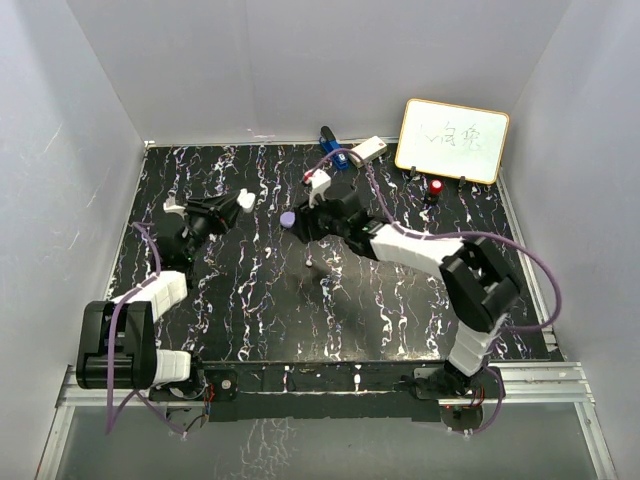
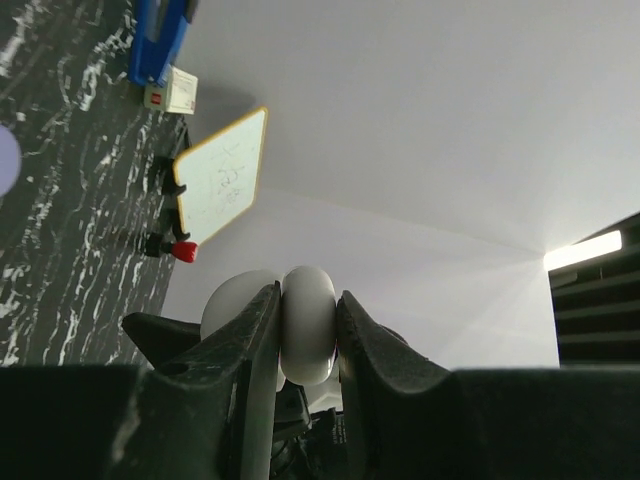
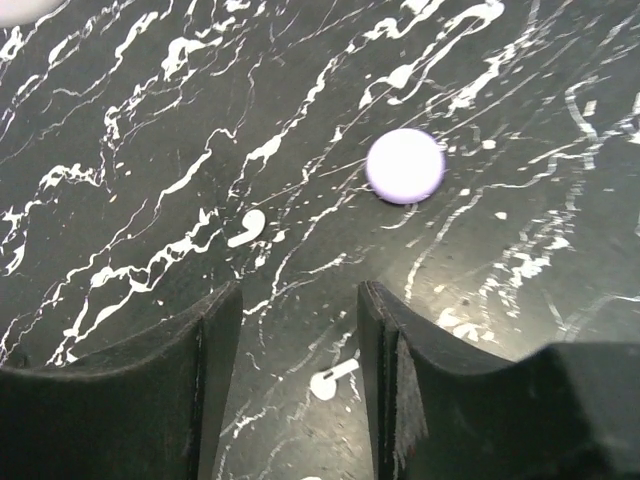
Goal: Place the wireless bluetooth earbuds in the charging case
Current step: Pick up the earbud from the center of the board.
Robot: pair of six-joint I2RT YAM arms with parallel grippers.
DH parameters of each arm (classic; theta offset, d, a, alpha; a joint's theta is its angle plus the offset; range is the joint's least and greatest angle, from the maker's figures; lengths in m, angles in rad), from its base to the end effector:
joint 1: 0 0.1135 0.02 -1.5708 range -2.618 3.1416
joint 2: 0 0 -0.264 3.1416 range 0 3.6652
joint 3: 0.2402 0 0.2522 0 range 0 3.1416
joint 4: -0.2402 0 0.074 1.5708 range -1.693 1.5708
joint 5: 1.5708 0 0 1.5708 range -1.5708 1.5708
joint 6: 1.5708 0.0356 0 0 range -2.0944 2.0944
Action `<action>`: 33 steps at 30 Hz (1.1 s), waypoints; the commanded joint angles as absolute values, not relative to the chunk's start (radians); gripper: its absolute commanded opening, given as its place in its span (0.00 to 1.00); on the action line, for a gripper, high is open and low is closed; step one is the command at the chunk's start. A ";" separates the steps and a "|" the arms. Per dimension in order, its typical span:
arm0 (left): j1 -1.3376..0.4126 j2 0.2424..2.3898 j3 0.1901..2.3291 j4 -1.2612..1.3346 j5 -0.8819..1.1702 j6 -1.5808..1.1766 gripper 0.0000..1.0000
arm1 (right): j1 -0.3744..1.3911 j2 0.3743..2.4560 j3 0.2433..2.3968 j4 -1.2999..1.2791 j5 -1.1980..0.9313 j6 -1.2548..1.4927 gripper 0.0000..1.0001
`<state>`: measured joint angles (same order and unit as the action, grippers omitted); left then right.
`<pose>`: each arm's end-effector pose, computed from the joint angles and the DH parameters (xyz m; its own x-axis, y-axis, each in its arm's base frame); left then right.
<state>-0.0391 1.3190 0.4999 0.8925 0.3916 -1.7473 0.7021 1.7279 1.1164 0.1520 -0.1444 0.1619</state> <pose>0.2712 -0.0242 0.2390 -0.4229 -0.8941 0.1476 -0.0010 -0.1624 -0.9867 0.2977 0.2585 0.2343 -0.4531 -0.1743 -0.8743 -0.6733 0.7096 0.2075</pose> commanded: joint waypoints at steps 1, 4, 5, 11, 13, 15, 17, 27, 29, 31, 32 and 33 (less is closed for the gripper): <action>0.032 1.265 0.477 0.863 0.460 -1.751 0.00 | 0.738 1.846 1.290 0.018 -0.190 0.229 0.50; 0.076 1.240 0.477 0.839 0.478 -1.745 0.00 | 0.760 1.948 1.404 -0.050 -0.180 0.245 0.52; 0.086 1.235 0.475 0.838 0.485 -1.745 0.00 | 0.770 1.977 1.436 -0.073 -0.171 0.246 0.53; 0.128 1.216 0.456 0.834 0.503 -1.751 0.00 | 0.823 2.115 1.604 -0.190 -0.103 0.246 0.57; 0.132 1.212 0.455 0.831 0.506 -1.751 0.00 | 0.837 2.141 1.633 -0.209 -0.074 0.247 0.58; 0.136 1.211 0.453 0.831 0.506 -1.752 0.00 | 0.846 2.161 1.656 -0.225 -0.054 0.247 0.58; 0.139 1.210 0.452 0.831 0.508 -1.752 0.00 | 0.854 2.176 1.673 -0.242 -0.035 0.247 0.58; 0.150 1.206 0.440 0.835 0.511 -1.757 0.00 | 0.871 2.227 1.713 -0.263 0.034 0.239 0.56; 0.152 1.205 0.440 0.836 0.512 -1.758 0.00 | 0.871 2.239 1.723 -0.263 0.040 0.238 0.55; 0.157 1.204 0.439 0.833 0.513 -1.757 0.00 | 0.871 2.247 1.730 -0.264 0.045 0.239 0.54; 0.159 1.202 0.440 0.833 0.514 -1.759 0.00 | 0.872 2.252 1.736 -0.264 0.045 0.240 0.53; 0.160 1.202 0.439 0.833 0.515 -1.760 0.00 | 0.872 2.256 1.741 -0.268 0.043 0.241 0.52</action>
<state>0.1471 1.2457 0.4480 0.8295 0.4843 -1.7485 0.8688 2.2337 1.6791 -0.2825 0.0128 0.2379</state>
